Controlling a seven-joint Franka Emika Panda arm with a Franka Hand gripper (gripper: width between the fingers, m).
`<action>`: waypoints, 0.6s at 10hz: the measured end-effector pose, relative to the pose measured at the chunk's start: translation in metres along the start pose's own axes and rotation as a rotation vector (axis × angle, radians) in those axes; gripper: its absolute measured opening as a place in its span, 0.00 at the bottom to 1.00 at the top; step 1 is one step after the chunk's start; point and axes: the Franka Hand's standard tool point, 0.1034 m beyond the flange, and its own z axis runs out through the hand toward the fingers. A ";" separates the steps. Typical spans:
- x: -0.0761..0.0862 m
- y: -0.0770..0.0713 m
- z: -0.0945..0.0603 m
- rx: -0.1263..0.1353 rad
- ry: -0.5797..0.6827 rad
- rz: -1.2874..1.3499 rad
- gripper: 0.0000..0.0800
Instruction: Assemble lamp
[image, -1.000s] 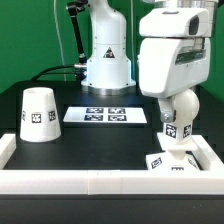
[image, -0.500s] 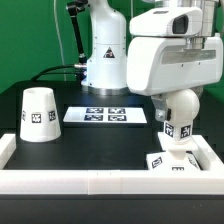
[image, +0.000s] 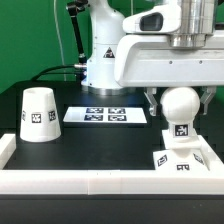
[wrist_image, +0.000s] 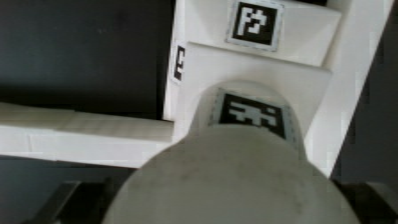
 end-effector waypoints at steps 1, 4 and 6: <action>0.001 0.001 0.000 -0.001 0.001 0.071 0.72; 0.001 0.003 -0.001 0.002 0.001 0.277 0.72; -0.003 0.000 0.000 -0.005 -0.018 0.528 0.72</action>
Offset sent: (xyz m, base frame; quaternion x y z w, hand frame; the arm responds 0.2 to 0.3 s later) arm 0.0000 0.0000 0.0000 0.0000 0.0000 0.2571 0.9664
